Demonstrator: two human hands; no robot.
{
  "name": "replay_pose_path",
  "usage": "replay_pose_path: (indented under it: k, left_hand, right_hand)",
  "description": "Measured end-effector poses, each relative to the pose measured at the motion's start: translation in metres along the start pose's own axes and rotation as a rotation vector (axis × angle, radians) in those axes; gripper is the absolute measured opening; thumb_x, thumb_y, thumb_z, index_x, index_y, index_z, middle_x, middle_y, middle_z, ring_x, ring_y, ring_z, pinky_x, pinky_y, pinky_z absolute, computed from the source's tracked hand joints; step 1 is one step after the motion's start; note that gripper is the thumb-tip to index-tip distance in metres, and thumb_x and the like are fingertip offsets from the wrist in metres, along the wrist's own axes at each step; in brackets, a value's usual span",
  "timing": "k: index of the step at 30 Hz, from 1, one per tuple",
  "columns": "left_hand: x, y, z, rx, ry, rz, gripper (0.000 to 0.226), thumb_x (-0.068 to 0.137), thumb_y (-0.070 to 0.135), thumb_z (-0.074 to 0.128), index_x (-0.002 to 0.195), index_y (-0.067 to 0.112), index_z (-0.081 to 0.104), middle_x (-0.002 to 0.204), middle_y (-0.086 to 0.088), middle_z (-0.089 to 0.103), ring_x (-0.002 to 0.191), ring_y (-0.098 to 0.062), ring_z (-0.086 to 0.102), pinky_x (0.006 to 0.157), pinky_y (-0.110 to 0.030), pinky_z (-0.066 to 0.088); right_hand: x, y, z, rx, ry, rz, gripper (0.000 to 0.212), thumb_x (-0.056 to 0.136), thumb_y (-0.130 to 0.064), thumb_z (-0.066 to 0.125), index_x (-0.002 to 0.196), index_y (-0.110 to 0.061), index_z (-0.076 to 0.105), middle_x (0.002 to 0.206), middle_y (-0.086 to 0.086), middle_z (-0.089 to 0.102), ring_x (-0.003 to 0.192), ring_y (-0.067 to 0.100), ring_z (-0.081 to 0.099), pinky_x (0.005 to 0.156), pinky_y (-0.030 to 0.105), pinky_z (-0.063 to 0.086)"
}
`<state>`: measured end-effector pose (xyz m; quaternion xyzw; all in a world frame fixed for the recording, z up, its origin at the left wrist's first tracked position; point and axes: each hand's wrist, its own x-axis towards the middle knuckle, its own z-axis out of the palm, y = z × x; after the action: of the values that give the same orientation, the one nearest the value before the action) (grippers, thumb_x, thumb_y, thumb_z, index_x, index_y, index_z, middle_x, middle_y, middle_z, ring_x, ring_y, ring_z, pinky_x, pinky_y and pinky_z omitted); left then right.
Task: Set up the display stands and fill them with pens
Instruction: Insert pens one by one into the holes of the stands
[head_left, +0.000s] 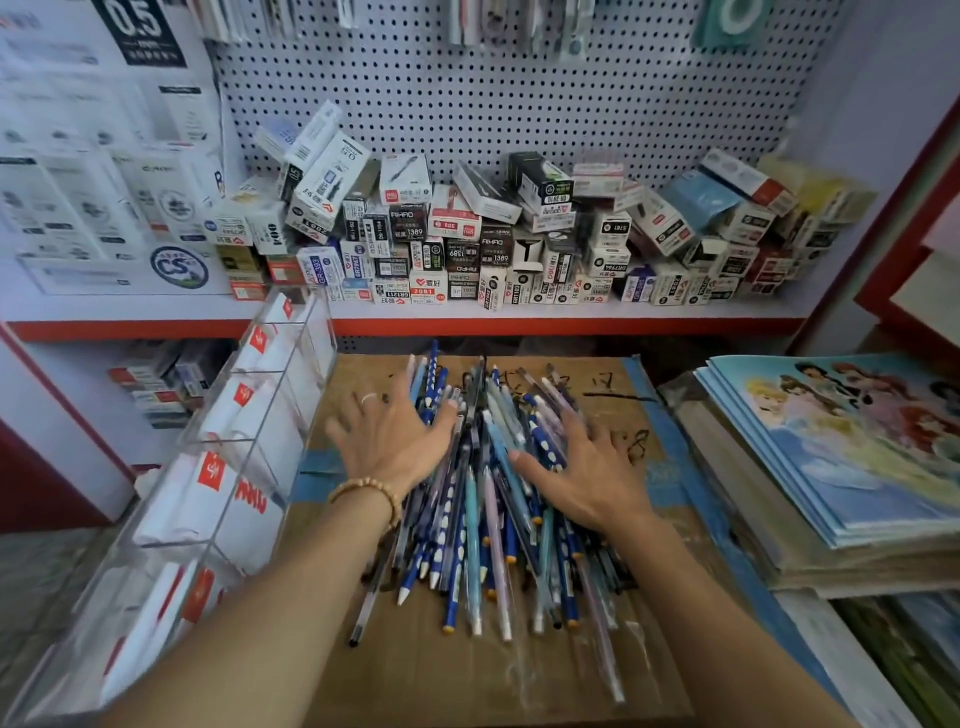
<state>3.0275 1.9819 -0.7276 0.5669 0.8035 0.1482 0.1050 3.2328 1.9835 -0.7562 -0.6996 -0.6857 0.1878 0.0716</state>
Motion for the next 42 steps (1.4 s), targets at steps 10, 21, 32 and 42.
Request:
replay_pose_path:
  k: [10,21,32,42]
  left_hand:
    - [0.077,0.011,0.025,0.059,-0.274,0.063,0.086,0.093,0.071,0.029,0.158,0.024,-0.002,0.166,-0.010,0.004,0.151,-0.038,-0.001,0.119,-0.056,0.001]
    - [0.066,0.016,0.031,0.028,-0.095,0.267,0.039,0.098,0.032,0.051,0.133,0.018,0.042,0.121,-0.008,0.060,0.124,-0.033,0.046,0.103,-0.046,0.038]
    - [0.068,0.021,0.025,-0.106,-0.201,0.388,0.065,0.103,0.014,0.043,0.155,0.008,0.004,0.118,-0.017,0.051,0.075,-0.022,0.058,0.064,-0.031,0.048]
    - [0.059,0.030,0.005,-0.168,-0.221,0.390,0.087,0.096,-0.002,0.051,0.156,0.015,-0.009,0.143,-0.022,0.034,0.073,-0.022,0.062,0.067,-0.036,0.059]
  right_hand:
    - [0.020,-0.012,-0.006,0.008,0.016,-0.065,0.100,0.080,-0.085,0.038,0.156,-0.024,0.014,0.159,0.015,0.025,0.144,0.036,0.025,0.112,0.055,0.032]
    - [0.047,-0.014,-0.015,0.071,0.091,0.043,0.085,0.085,-0.077,0.044,0.137,-0.009,0.044,0.141,0.019,0.050,0.132,0.037,0.040,0.105,0.051,0.039]
    - [0.062,-0.011,-0.026,0.355,0.030,0.071,0.026,0.093,-0.032,0.064,0.075,-0.015,0.057,0.067,0.004,0.056,0.064,0.024,0.055,0.055,0.031,0.037]
    - [0.058,-0.016,-0.046,0.423,0.127,-0.023,0.018,0.100,-0.023,0.054,0.086,-0.017,0.045,0.075,0.002,0.053,0.069,0.021,0.052,0.058,0.034,0.039]
